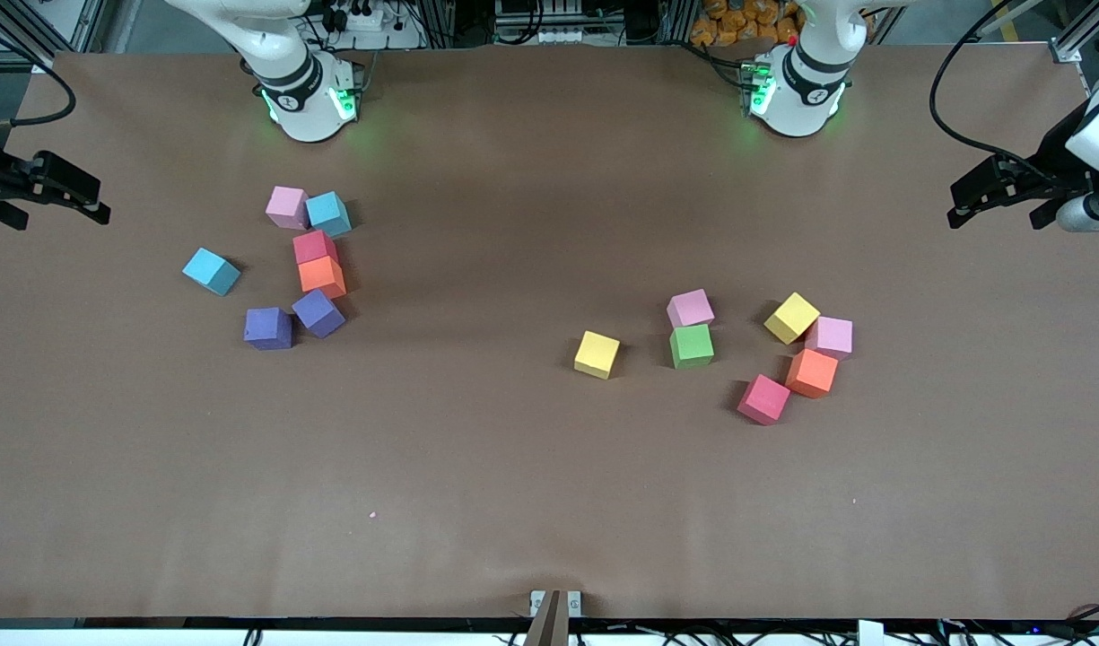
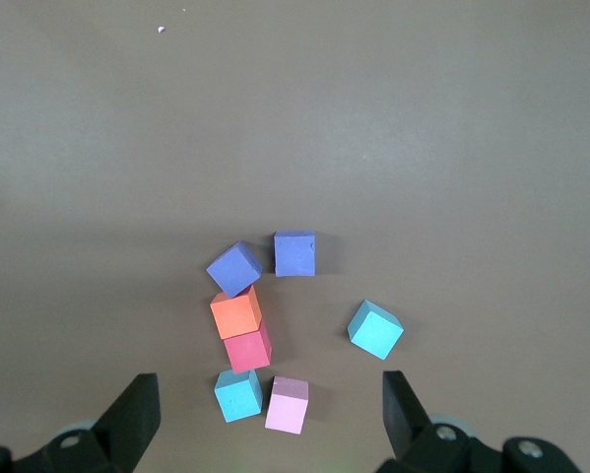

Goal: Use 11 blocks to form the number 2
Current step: 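Reach lilac cube with the left gripper while the right gripper reaches purple cube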

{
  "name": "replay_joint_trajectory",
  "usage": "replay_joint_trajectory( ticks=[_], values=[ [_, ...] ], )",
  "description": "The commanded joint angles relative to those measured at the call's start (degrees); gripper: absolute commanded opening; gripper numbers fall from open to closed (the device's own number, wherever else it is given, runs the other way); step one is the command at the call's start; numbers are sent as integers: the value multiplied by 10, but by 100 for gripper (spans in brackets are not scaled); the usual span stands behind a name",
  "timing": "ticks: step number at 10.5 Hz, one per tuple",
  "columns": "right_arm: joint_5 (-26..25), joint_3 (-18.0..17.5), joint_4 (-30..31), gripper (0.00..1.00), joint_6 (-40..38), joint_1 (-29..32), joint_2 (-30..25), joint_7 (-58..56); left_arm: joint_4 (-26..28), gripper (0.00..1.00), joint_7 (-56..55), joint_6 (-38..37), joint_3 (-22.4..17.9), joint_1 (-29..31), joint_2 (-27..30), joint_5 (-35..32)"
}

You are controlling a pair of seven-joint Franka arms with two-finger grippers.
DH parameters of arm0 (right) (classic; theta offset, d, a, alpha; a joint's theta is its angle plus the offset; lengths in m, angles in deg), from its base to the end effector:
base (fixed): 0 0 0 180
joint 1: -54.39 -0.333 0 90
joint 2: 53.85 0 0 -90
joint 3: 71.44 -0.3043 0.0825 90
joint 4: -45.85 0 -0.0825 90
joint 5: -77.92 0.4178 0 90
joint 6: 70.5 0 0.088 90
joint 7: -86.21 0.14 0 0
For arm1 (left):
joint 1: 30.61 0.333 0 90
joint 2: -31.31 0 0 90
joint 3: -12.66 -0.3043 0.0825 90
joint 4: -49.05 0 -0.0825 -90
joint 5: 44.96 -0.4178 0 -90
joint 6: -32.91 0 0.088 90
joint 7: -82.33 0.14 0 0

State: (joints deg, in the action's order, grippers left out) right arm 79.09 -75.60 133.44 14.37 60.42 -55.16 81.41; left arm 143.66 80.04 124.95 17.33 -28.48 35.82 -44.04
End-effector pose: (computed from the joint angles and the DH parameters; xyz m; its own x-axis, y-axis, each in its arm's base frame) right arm 0.5714 -0.0152 0.6064 0.9983 0.0529 -0.0230 0.0524 -0.9984 -0.0207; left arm 0.5683 -0.0289 0.5875 0.9994 -0.0037 0.0332 -0.0041 -0.9999 0.0110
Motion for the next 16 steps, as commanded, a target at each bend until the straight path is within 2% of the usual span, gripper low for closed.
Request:
replay_joint_trajectory(
  ticks=[1,4,7,10,13,16],
  values=[
    [0,1,-4,100,-2,-3,2,8,-4,100,8,-8,2,0,5,12],
    [0,1,-4,100,-1,-3,2,7,-2,100,8,-8,3,-9,-35,13],
    [0,1,-4,100,-1,-7,3,10,6,100,-14,27,6,-79,-108,13],
    [1,0,21,100,37,-37,4,10,71,100,-110,116,26,-114,-130,22],
    [5,0,72,100,89,-65,14,11,108,100,-133,165,32,-138,-176,33],
    [6,0,122,100,140,-87,21,11,146,100,-175,216,38,-158,-181,33]
  ],
)
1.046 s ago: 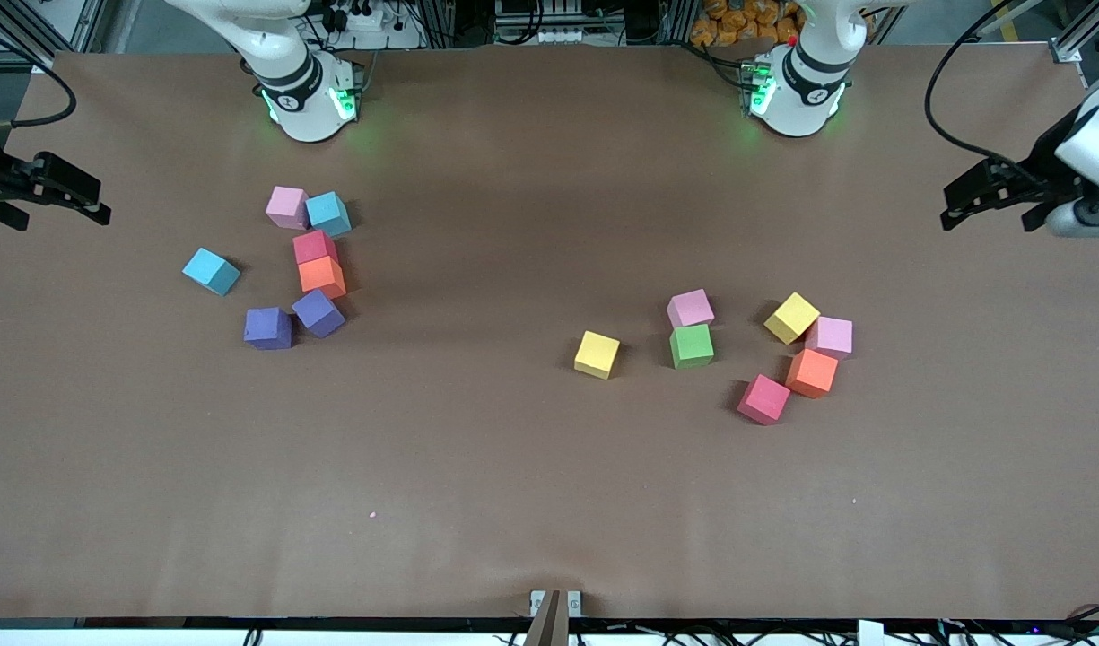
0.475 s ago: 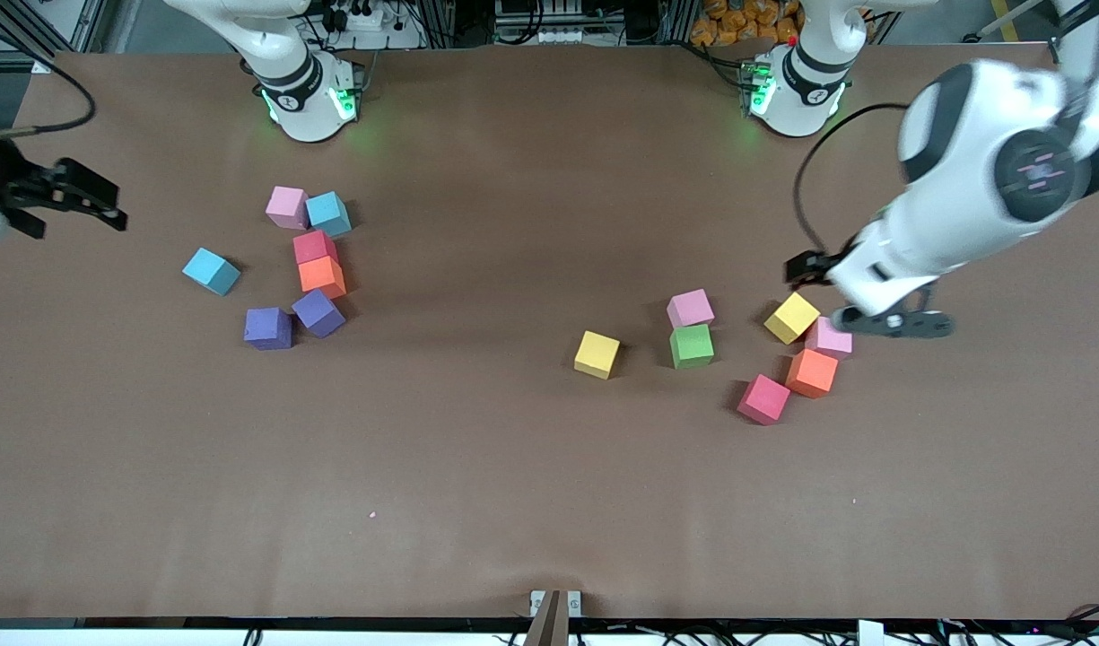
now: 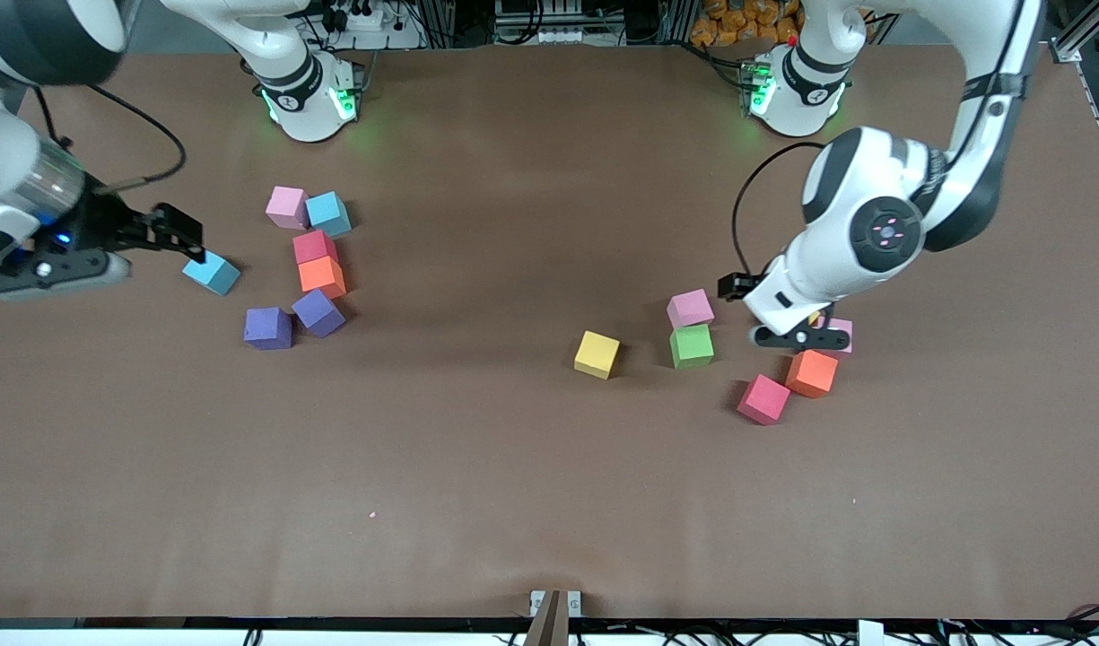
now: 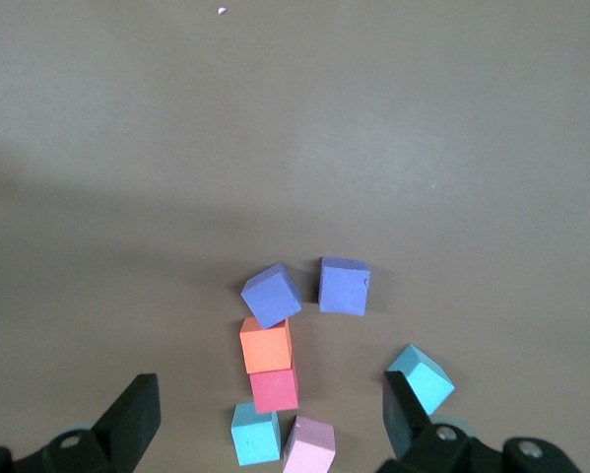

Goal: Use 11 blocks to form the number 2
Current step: 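Reach lilac cube with the left gripper while the right gripper reaches purple cube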

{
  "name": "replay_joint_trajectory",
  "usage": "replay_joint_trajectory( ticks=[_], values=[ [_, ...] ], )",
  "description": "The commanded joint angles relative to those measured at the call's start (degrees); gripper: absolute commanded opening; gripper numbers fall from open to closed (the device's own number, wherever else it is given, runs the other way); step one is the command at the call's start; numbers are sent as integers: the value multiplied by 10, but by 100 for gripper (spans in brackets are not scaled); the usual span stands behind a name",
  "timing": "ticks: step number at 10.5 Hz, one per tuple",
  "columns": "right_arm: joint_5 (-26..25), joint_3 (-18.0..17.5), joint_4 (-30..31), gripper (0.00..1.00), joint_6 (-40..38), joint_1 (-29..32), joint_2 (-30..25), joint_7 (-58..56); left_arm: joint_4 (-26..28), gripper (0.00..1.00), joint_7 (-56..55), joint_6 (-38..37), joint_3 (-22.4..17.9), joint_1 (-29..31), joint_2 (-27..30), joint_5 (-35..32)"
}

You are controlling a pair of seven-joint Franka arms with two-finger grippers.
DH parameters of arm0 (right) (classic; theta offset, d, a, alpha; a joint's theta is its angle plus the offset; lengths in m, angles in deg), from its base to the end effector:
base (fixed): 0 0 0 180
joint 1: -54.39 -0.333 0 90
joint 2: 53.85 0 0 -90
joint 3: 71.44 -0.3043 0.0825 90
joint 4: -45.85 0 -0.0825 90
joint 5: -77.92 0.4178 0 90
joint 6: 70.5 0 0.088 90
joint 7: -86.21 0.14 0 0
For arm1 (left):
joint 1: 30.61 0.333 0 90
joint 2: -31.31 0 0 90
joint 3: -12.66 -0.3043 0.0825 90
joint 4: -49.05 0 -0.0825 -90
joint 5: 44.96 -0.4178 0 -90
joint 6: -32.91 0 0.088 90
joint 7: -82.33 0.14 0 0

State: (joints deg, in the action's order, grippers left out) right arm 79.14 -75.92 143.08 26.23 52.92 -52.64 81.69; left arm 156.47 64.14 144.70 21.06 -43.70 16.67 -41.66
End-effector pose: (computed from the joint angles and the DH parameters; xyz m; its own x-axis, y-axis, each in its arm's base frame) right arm 0.5946 0.0644 0.5133 0.9834 0.1792 -0.0279 0.1786 -0.9836 -0.0250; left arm 0.5722 -0.2294 0.3033 0.9803 -0.0320 -0.1948 -0.0274 -0.9993 0.0262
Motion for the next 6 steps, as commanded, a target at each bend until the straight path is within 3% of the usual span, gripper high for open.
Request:
replay_joint_trajectory(
  ticks=[1,3,6],
  values=[
    [5,3,30,100,30,-20,4,7,18,100,-16,19,0,-7,9,7],
    [5,3,32,100,41,-38,28,7,30,100,-22,33,1,-15,1,8],
    [1,3,87,100,102,-54,47,0,91,100,-51,113,1,-35,0,8]
  ],
)
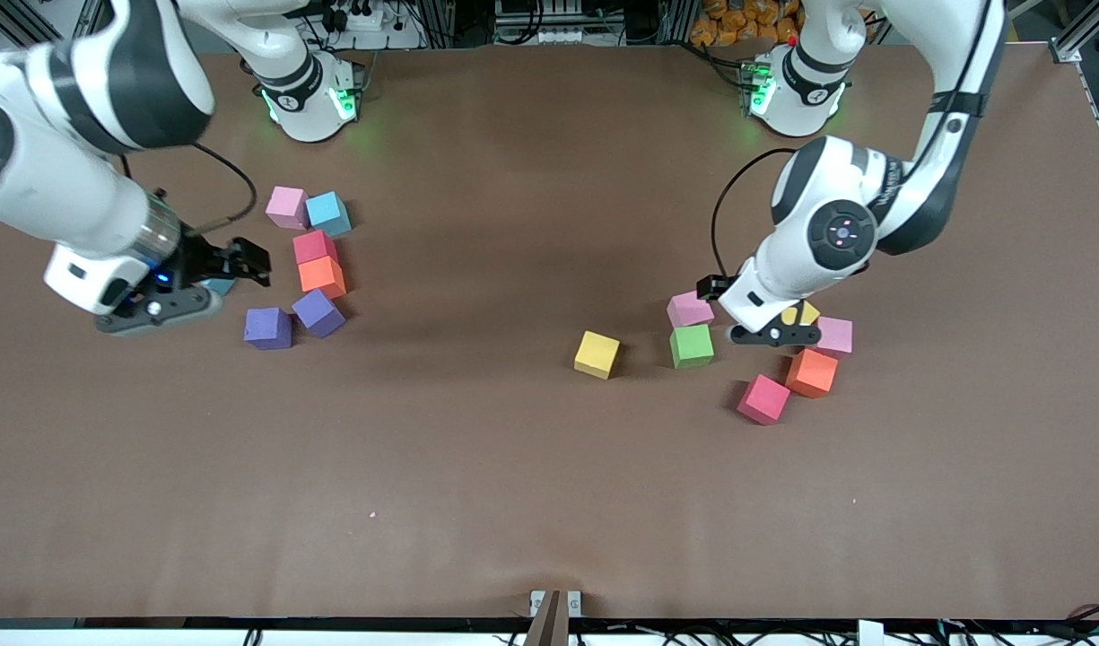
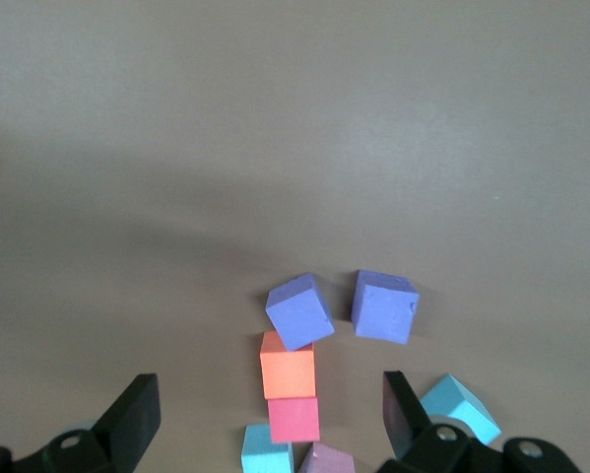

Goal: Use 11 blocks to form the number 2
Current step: 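Reach lilac cube with the left gripper while the right gripper reaches purple cube, then grasp the lilac cube with the left gripper while the right gripper grasps purple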

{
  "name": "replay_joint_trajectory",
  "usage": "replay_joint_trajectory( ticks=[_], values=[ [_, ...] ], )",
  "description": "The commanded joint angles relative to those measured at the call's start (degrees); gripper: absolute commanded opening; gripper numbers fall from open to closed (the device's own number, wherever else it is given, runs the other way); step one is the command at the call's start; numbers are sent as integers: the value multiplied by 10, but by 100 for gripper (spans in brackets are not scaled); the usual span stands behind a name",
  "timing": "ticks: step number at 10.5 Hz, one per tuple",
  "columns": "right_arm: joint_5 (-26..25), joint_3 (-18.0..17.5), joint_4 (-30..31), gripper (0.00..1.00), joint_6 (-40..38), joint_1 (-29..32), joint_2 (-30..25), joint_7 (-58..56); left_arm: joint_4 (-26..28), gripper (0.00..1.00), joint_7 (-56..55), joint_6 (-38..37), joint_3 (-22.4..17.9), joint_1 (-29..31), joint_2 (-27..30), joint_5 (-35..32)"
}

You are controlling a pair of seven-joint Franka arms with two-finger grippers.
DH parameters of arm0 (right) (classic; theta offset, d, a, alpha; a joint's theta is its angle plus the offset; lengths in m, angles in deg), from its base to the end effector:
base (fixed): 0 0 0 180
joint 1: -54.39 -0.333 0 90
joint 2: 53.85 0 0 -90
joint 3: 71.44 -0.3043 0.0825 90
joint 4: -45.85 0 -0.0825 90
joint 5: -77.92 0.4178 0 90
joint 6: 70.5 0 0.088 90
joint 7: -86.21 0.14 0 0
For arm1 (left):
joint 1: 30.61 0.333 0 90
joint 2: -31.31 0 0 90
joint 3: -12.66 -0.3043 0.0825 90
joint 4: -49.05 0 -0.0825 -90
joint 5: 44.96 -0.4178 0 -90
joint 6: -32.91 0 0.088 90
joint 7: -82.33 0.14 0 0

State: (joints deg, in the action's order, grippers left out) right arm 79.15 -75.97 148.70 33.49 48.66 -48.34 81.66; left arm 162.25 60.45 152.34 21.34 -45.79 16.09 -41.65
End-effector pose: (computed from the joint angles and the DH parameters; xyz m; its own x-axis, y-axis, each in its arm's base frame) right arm 0.6009 0.1103 0.4286 0.9654 0.2503 -0.0735 0.2484 -0.9681 -0.0339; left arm 0.5502 -0.2480 0.2600 0.9845 -0.0019 -0.1755 0.0018 -0.9998 0.0210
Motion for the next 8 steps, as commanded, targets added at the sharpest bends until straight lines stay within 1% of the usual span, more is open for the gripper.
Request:
replay_joint_trajectory(
  ticks=[1,3,4,5,7,8],
  values=[
    [-2,4,54,100,51,-18,5,0,46,100,-15,54,-2,-15,1,8],
    [-3,4,105,100,92,-18,5,-7,62,100,-19,85,-1,-17,-17,8],
    [-12,5,122,100,103,-23,25,-26,66,100,-25,97,-1,-17,-26,8],
    [-13,4,130,100,111,-18,41,-31,67,100,-27,111,0,-17,-38,8],
    [-16,5,146,100,129,-19,49,-48,66,100,-33,134,3,-17,-53,12],
    [-15,6,188,100,191,-10,45,-99,66,100,-45,141,5,-18,-59,15]
  ],
)
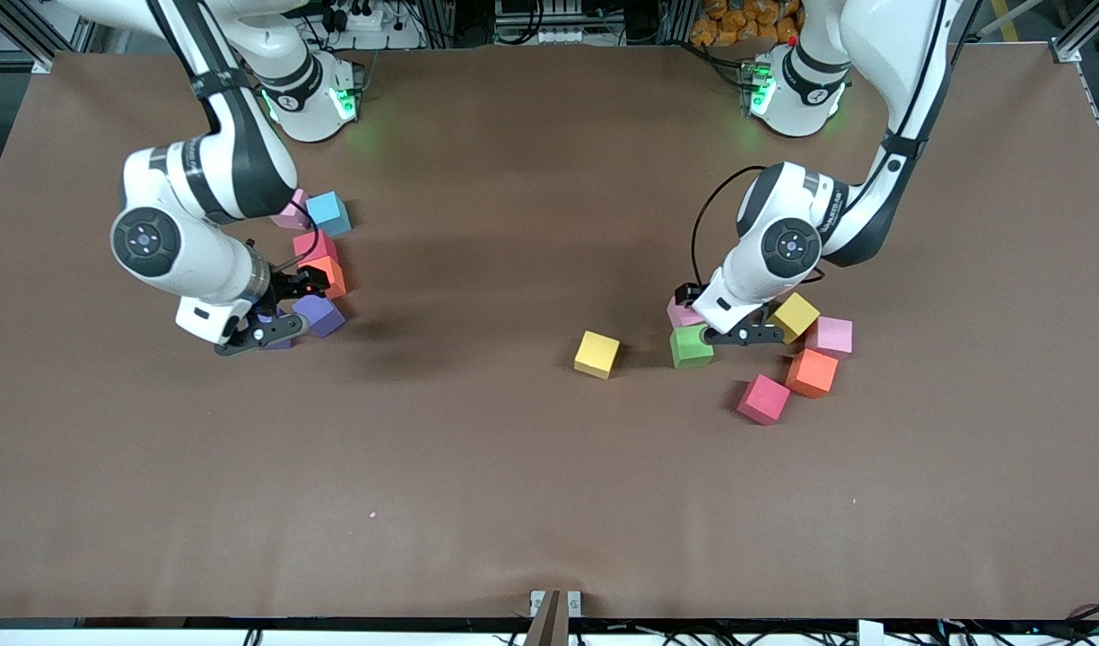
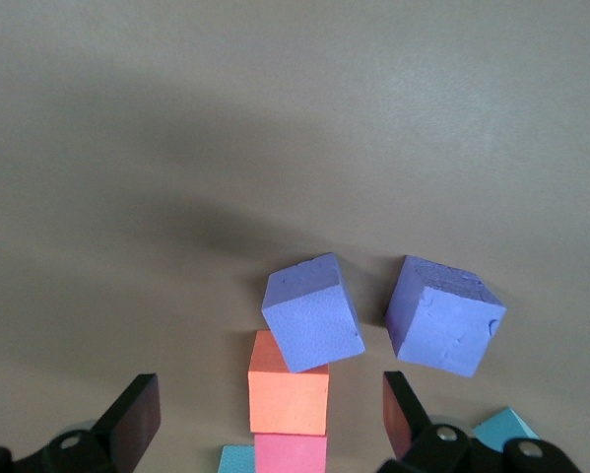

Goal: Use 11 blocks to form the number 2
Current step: 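Grasp the lilac cube with the left gripper while the right gripper grasps purple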

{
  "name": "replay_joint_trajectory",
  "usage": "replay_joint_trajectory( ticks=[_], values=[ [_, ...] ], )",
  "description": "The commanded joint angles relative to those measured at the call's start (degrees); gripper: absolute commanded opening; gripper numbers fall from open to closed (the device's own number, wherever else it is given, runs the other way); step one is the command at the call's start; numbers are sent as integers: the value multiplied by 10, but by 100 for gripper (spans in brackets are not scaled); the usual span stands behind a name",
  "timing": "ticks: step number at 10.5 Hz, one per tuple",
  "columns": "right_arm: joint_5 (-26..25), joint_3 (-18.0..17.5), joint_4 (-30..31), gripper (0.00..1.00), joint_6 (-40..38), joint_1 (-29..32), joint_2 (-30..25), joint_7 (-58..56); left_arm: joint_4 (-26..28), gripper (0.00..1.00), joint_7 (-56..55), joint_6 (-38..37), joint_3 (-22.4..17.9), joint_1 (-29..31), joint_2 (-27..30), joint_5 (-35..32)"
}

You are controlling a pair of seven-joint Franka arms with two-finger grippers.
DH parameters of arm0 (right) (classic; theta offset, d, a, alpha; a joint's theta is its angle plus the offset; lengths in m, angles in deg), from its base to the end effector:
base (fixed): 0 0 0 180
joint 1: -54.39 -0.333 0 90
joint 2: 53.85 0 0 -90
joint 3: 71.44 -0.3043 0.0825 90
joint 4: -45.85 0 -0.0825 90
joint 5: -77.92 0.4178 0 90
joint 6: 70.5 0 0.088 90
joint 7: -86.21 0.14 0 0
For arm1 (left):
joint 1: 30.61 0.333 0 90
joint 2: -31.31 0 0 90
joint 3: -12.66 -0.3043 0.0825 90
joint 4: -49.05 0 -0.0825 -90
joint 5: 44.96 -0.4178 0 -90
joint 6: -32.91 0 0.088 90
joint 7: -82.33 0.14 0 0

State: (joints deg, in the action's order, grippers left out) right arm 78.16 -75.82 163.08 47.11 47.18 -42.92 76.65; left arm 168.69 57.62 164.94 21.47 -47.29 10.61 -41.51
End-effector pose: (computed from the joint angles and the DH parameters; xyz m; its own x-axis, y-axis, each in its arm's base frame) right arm 0.5672 0.1168 0.2694 0.9172 0.3570 -0.1771 0.3542 -0.9339 -0.0478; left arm 0.5233 -0.2559 0.1710 0.9851 0.0333 -0.1690 0.0379 -0.9990 0.0241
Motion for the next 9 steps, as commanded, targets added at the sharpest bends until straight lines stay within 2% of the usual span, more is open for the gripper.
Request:
replay_joint_trajectory(
  ticks=[1,6,9],
  values=[
    [-1,3,81,100,116,30,-7,-95,2,100,-26,20,4,-7,-9,14],
    [2,3,144,100,225,19,3,-98,-5,100,-31,32,5,-11,-21,16],
    [2,3,157,100,251,8,12,-99,-5,100,-31,56,5,-13,-36,31]
  ],
)
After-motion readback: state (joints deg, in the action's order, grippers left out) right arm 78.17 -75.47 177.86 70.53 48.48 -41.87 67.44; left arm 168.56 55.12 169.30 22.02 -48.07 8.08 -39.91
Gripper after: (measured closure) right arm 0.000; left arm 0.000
